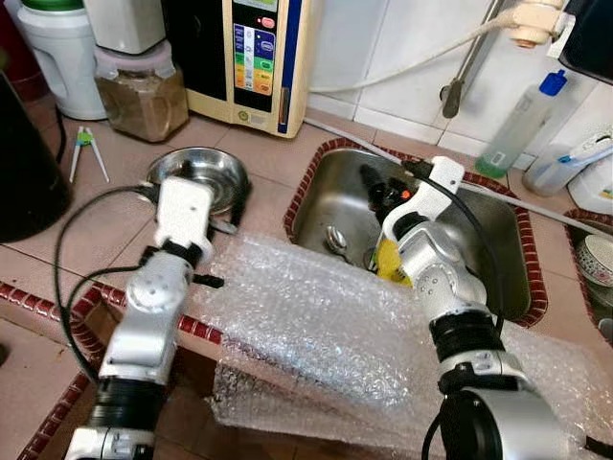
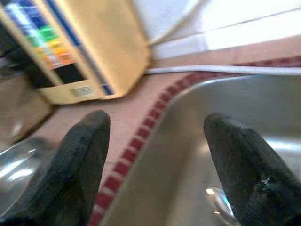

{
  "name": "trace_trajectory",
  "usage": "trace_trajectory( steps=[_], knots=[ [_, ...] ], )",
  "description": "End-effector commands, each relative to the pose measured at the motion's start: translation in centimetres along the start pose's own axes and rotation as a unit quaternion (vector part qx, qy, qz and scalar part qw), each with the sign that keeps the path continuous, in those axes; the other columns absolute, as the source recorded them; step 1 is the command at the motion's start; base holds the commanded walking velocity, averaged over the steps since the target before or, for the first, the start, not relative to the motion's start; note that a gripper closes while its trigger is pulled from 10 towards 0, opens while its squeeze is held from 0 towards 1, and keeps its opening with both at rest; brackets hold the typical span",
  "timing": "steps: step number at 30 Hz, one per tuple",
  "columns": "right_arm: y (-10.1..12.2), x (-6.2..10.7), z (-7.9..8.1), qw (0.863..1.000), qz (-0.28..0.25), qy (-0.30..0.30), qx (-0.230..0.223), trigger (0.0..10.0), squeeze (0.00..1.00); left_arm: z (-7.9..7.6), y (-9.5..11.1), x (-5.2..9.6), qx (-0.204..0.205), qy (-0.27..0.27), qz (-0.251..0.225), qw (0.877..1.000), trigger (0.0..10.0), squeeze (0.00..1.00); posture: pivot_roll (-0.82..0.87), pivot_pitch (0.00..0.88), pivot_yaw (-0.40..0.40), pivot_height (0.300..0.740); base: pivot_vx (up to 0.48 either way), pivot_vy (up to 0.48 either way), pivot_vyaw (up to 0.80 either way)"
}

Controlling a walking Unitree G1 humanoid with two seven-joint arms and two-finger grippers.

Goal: Kitchen organization

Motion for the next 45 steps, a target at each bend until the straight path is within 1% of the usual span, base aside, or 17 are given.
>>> trace_trajectory(
  steps=[1, 7, 15, 16, 17, 18, 21, 22, 23, 26, 29, 31, 32, 33, 34, 40, 45],
  knots=[
    [0.6, 0.3, 1.1, 0.999, -0.010, 0.036, 0.006, 10.0, 1.00, 0.9, -0.8, -0.2, 0.027, 0.030, 0.019, 0.999, 10.0, 1.00, 0.13, 0.104, -0.116, 0.740, 0.000, 0.000, 0.00],
    [-0.5, 1.7, 5.2, 0.989, 0.004, 0.139, 0.057, 10.0, 1.00, 4.8, -1.9, -0.1, 0.048, 0.117, 0.045, 0.991, 10.0, 1.00, 0.13, 0.101, -0.114, 0.740, 0.000, 0.000, 0.00],
    [-2.0, 3.1, 7.6, 0.974, 0.024, 0.198, 0.106, 10.0, 1.00, 5.6, -3.7, 0.2, 0.104, 0.148, 0.090, 0.979, 10.0, 1.00, 0.13, 0.098, -0.114, 0.740, 0.000, 0.000, 0.00],
    [-2.1, 3.2, 7.7, 0.972, 0.026, 0.203, 0.111, 10.0, 1.00, 5.5, -3.9, 0.1, 0.113, 0.147, 0.096, 0.978, 10.0, 0.87, 0.13, 0.098, -0.114, 0.740, 0.000, 0.000, 0.00],
    [-2.2, 3.4, 7.9, 0.971, 0.028, 0.208, 0.116, 10.0, 1.00, 5.4, -4.1, 0.0, 0.122, 0.148, 0.101, 0.976, 10.0, 0.54, 0.13, 0.098, -0.114, 0.740, 0.000, 0.000, 0.00],
    [-2.3, 3.5, 8.1, 0.969, 0.030, 0.212, 0.122, 10.0, 1.00, 5.3, -4.3, -0.1, 0.134, 0.144, 0.107, 0.974, 10.0, 0.02, 0.13, 0.098, -0.114, 0.740, 0.000, 0.000, 0.00],
    [-2.5, 3.7, 8.3, 0.967, 0.033, 0.216, 0.130, 10.0, 0.98, 4.9, -4.7, -0.4, 0.156, 0.136, 0.118, 0.971, 10.0, 0.00, 0.13, 0.095, -0.114, 0.740, 0.000, 0.000, 0.00],
    [-2.5, 3.8, 8.3, 0.966, 0.034, 0.218, 0.132, 10.0, 0.54, 4.8, -4.7, -0.5, 0.165, 0.135, 0.122, 0.969, 10.0, 0.00, 0.12, 0.095, -0.113, 0.740, 0.000, 0.000, 0.00],
    [-2.7, 3.8, 8.4, 0.965, 0.035, 0.220, 0.136, 10.0, 0.42, 4.8, -4.8, -0.7, 0.178, 0.134, 0.126, 0.967, 10.0, 0.00, 0.12, 0.095, -0.113, 0.740, 0.000, 0.000, 0.00],
    [-2.9, 4.1, 8.6, 0.963, 0.039, 0.224, 0.144, 10.0, 0.24, 4.5, -4.9, -1.2, 0.207, 0.125, 0.141, 0.960, 10.0, 0.00, 0.12, 0.096, -0.112, 0.740, 0.000, 0.000, 0.00],
    [-3.0, 4.2, 8.6, 0.963, 0.041, 0.225, 0.146, 10.0, 0.22, 4.2, -5.2, -1.3, 0.219, 0.115, 0.155, 0.956, 10.0, 0.00, 0.12, 0.096, -0.112, 0.740, 0.000, 0.000, 0.00],
    [-3.1, 4.2, 8.7, 0.962, 0.042, 0.225, 0.147, 10.0, 0.13, 3.8, -5.8, -1.2, 0.230, 0.105, 0.180, 0.951, 10.0, 0.00, 0.12, 0.099, -0.110, 0.740, 0.000, 0.000, 0.00],
    [-3.2, 4.3, 8.7, 0.962, 0.044, 0.226, 0.148, 10.0, 0.09, 3.7, -6.3, -1.0, 0.235, 0.104, 0.194, 0.947, 3.8, 0.00, 0.12, 0.099, -0.110, 0.740, 0.000, 0.000, 0.00],
    [-3.2, 4.3, 8.7, 0.962, 0.045, 0.226, 0.148, 10.0, 0.07, 3.7, -6.6, -0.9, 0.244, 0.105, 0.202, 0.943, 1.5, 0.00, 0.12, 0.100, -0.110, 0.740, 0.000, 0.000, 0.00],
    [-3.2, 4.3, 8.7, 0.962, 0.045, 0.226, 0.148, 10.0, 0.05, 3.7, -6.8, -0.8, 0.251, 0.105, 0.207, 0.940, 0.0, 0.00, 0.12, 0.100, -0.110, 0.740, 0.000, 0.000, 0.00],
    [-3.4, 4.3, 8.7, 0.961, 0.048, 0.228, 0.151, 10.0, 0.01, 4.5, -8.1, 0.2, 0.290, 0.121, 0.240, 0.918, 0.0, 0.00, 0.12, 0.102, -0.111, 0.740, 0.000, 0.000, 0.00],
    [-3.5, 4.3, 8.7, 0.960, 0.050, 0.229, 0.151, 10.0, 0.00, 4.8, -8.0, 0.4, 0.291, 0.114, 0.242, 0.919, 0.0, 0.00, 0.12, 0.103, -0.113, 0.740, 0.000, 0.000, 0.00]
  ],
)
Point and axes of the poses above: a point about 5 cm out from each wrist's last joint towards the gripper, its own x axis pointing back from the gripper into the wrist, its own y axis along the axis of the wrist's last joint, z = x × y, the point moved 6 cm from there along -x, pointing out of the wrist towards the gripper, and after that the axes turned 4 degrees about x, right-handed, at the moved point
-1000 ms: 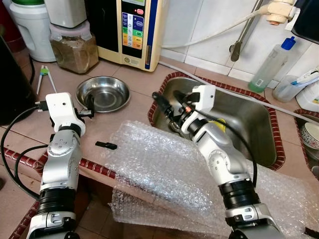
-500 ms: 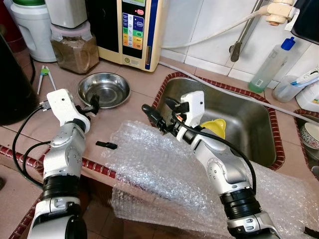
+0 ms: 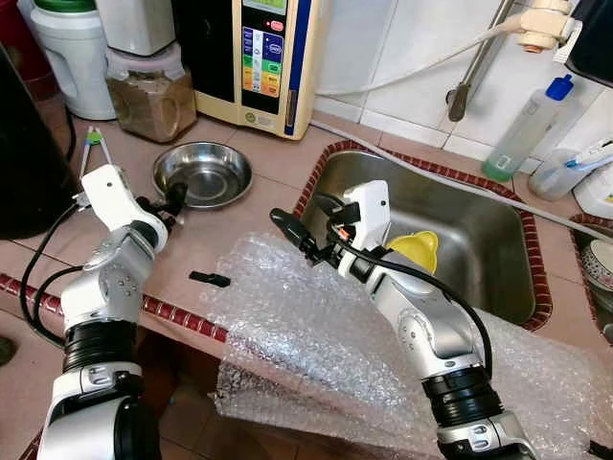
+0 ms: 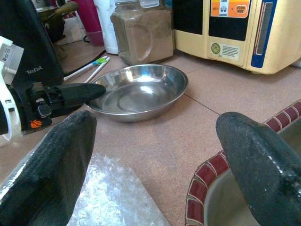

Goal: Kitchen organization

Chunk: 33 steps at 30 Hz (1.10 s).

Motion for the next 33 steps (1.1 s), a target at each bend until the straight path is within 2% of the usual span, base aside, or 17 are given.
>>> trace_trajectory(
  steps=[1, 8, 11, 14, 21, 26, 30, 33],
  knots=[
    [0.3, 0.1, 0.0, 1.000, 0.000, 0.001, 0.008, 10.0, 0.00, 1.7, -4.1, 0.3, 0.003, 0.025, 0.074, 0.997, 0.0, 0.00, 0.13, 0.103, -0.113, 0.740, 0.000, 0.000, 0.00],
    [0.1, 0.0, -0.2, 1.000, 0.003, -0.002, 0.008, 10.0, 0.00, 1.8, -3.4, 0.4, -0.028, 0.014, 0.067, 0.997, 0.0, 0.00, 0.13, 0.102, -0.112, 0.740, 0.000, 0.000, 0.00],
    [0.1, 0.0, -0.4, 1.000, 0.005, -0.006, 0.009, 10.0, 0.00, 1.4, -3.2, 0.4, -0.062, 0.007, 0.064, 0.996, 0.0, 0.00, 0.13, 0.101, -0.111, 0.740, 0.000, 0.000, 0.00],
    [0.1, 0.0, -0.5, 1.000, 0.005, -0.008, 0.009, 10.0, 0.00, 1.4, -3.1, 0.4, -0.066, 0.006, 0.061, 0.996, 0.0, 0.00, 0.13, 0.100, -0.111, 0.740, 0.000, 0.000, 0.00],
    [0.1, 0.0, -0.7, 1.000, 0.005, -0.011, 0.009, 10.0, 0.00, 0.8, -2.1, 0.6, -0.120, -0.017, 0.015, 0.993, 0.0, 0.00, 0.13, 0.103, -0.113, 0.740, 0.000, 0.000, 0.00],
    [0.3, -0.1, -0.7, 1.000, 0.003, -0.009, 0.008, 10.0, 0.00, 0.4, -1.8, 0.9, -0.137, -0.026, -0.003, 0.990, 0.0, 0.00, 0.13, 0.103, -0.115, 0.740, 0.000, 0.000, 0.00],
    [0.9, -0.1, -0.4, 1.000, -0.010, 0.003, 0.006, 10.0, 0.00, -0.5, -1.3, 1.1, -0.157, -0.034, -0.041, 0.986, 0.0, 0.00, 0.13, 0.102, -0.117, 0.740, 0.000, 0.000, 0.00],
    [1.9, 0.1, 0.3, 0.999, -0.031, 0.031, 0.003, 10.0, 0.00, -1.7, -1.1, 1.3, -0.161, -0.051, -0.064, 0.984, 0.0, 0.00, 0.13, 0.101, -0.117, 0.740, 0.000, 0.000, 0.00]
  ],
)
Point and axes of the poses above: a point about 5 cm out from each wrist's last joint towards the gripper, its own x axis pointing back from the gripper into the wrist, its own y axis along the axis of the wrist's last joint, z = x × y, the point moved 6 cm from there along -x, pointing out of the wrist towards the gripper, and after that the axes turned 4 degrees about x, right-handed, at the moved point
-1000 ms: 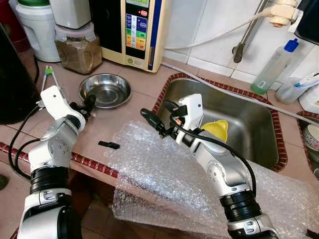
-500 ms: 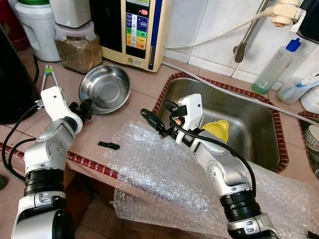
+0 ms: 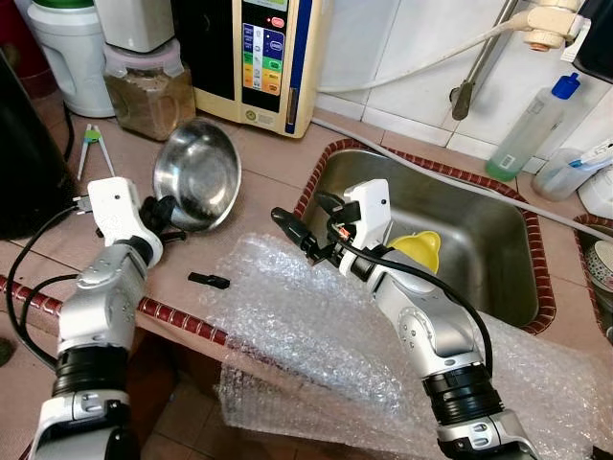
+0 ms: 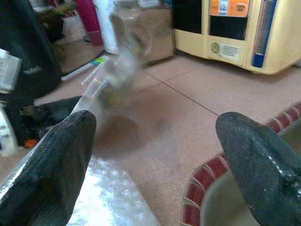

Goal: Kitchen organization

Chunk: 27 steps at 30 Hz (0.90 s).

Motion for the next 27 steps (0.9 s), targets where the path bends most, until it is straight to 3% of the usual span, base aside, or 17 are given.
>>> trace_trajectory(
  steps=[1, 9, 17, 18, 19, 20, 27],
  knots=[
    [1.6, 0.1, 0.3, 0.999, -0.025, 0.019, 0.006, 10.0, 0.00, -0.9, 0.4, 0.1, -0.014, -0.009, -0.015, 1.000, 0.0, 0.00, 0.13, 0.101, -0.117, 0.740, 0.000, 0.000, 0.00],
    [1.8, 0.1, -0.4, 1.000, -0.027, 0.006, 0.011, 10.0, 0.00, -1.8, 0.6, 0.4, -0.024, -0.008, -0.043, 0.999, 0.0, 0.00, 0.13, 0.098, -0.118, 0.740, 0.000, 0.000, 0.00],
    [1.6, 0.0, -1.2, 1.000, -0.020, -0.016, 0.015, 10.0, 0.00, -1.2, 0.8, 0.3, -0.034, 0.014, -0.043, 0.998, 0.0, 0.00, 0.13, 0.096, -0.118, 0.740, 0.000, 0.000, 0.00],
    [1.6, 0.0, -1.3, 1.000, -0.020, -0.017, 0.015, 10.0, 0.00, -0.7, 1.0, 0.1, -0.025, 0.028, -0.042, 0.998, 10.0, 0.89, 0.13, 0.096, -0.118, 0.740, 0.000, 0.000, 0.00],
    [1.5, 0.0, -1.3, 1.000, -0.019, -0.018, 0.015, 10.0, 0.00, -0.5, 1.1, 0.0, -0.019, 0.033, -0.040, 0.998, 10.0, 0.89, 0.13, 0.096, -0.118, 0.740, 0.000, 0.000, 0.00],
    [1.5, 0.0, -1.4, 1.000, -0.019, -0.019, 0.015, 10.0, 0.00, -0.5, 1.1, -0.1, -0.007, 0.034, -0.037, 0.999, 10.0, 1.00, 0.13, 0.096, -0.118, 0.740, 0.000, 0.000, 0.00],
    [1.4, -0.1, -1.4, 0.999, -0.019, -0.025, 0.015, 10.0, 0.00, -0.1, 2.0, -0.2, 0.018, 0.055, -0.050, 0.997, 10.0, 1.00, 0.13, 0.099, -0.117, 0.740, 0.000, 0.000, 0.00]
  ],
)
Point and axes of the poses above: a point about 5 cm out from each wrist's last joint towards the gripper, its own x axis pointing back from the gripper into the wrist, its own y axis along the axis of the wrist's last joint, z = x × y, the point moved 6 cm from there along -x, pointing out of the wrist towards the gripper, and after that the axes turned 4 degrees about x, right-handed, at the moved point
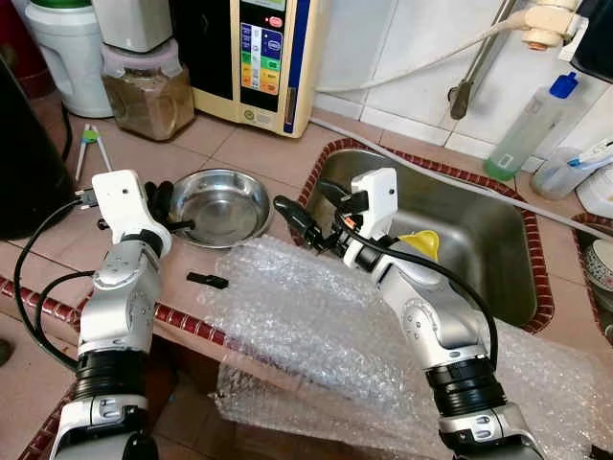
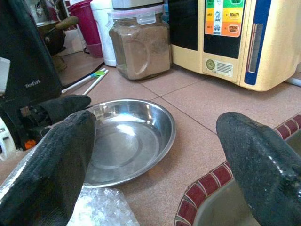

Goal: Kitchen organization

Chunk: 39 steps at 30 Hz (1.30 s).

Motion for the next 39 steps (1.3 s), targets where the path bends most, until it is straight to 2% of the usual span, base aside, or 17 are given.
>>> trace_trajectory(
  steps=[1, 4, 7, 9, 13, 18, 27, 30, 33, 39],
  knots=[
    [0.3, 0.1, -0.6, 1.000, -0.004, -0.010, 0.004, 10.0, 0.00, -0.2, 0.4, 0.0, 0.008, 0.002, -0.009, 1.000, 10.0, 1.00, 0.13, 0.099, -0.117, 0.740, 0.000, 0.000, 0.00],
    [0.2, 0.1, -0.7, 1.000, -0.003, -0.012, 0.004, 10.0, 0.00, -0.1, 0.6, 0.0, 0.008, 0.006, -0.009, 1.000, 10.0, 1.00, 0.13, 0.099, -0.117, 0.740, 0.000, 0.000, 0.00],
    [0.2, 0.1, -0.9, 1.000, -0.003, -0.017, 0.004, 10.0, 0.00, 0.3, 1.2, -0.2, 0.047, 0.022, -0.011, 0.999, 10.0, 1.00, 0.13, 0.101, -0.118, 0.740, 0.000, 0.000, 0.00],
    [0.2, 0.1, -0.9, 1.000, -0.004, -0.019, 0.005, 10.0, 0.00, 0.0, 1.4, -0.3, 0.055, 0.018, -0.005, 0.998, 10.0, 1.00, 0.13, 0.104, -0.118, 0.740, 0.000, 0.000, 0.00],
    [0.2, 0.0, -0.9, 1.000, -0.004, -0.020, 0.005, 10.0, 0.00, -1.7, 0.9, -0.3, 0.059, -0.019, 0.024, 0.998, 10.0, 1.00, 0.13, 0.105, -0.118, 0.740, 0.000, 0.000, 0.00],
    [0.2, 0.0, -0.9, 1.000, -0.004, -0.021, 0.006, 10.0, 0.00, -2.7, 1.0, -0.1, 0.073, -0.035, 0.026, 0.996, 10.0, 1.00, 0.13, 0.107, -0.117, 0.740, 0.000, 0.000, 0.00],
    [0.1, -0.1, -0.9, 1.000, -0.005, -0.022, 0.007, 10.0, 0.00, -3.1, 1.8, 0.1, 0.049, -0.048, 0.019, 0.997, 10.0, 1.00, 0.13, 0.106, -0.115, 0.740, 0.000, 0.000, 0.00],
    [0.1, -0.1, -1.0, 1.000, -0.005, -0.022, 0.007, 10.0, 0.00, -3.4, 0.1, 0.5, 0.020, -0.063, 0.063, 0.996, 10.0, 1.00, 0.14, 0.106, -0.113, 0.740, 0.000, 0.000, 0.00],
    [0.1, -0.1, -1.0, 1.000, -0.004, -0.022, 0.007, 10.0, 0.00, -3.4, -0.7, 0.8, 0.011, -0.067, 0.079, 0.995, 10.0, 1.00, 0.14, 0.106, -0.113, 0.740, 0.000, 0.000, 0.00],
    [0.1, -0.2, -0.9, 1.000, -0.004, -0.021, 0.009, 10.0, 0.00, -2.9, -3.4, 1.7, -0.010, -0.072, 0.145, 0.987, 10.0, 1.00, 0.14, 0.105, -0.116, 0.740, 0.000, 0.000, 0.00]
  ],
)
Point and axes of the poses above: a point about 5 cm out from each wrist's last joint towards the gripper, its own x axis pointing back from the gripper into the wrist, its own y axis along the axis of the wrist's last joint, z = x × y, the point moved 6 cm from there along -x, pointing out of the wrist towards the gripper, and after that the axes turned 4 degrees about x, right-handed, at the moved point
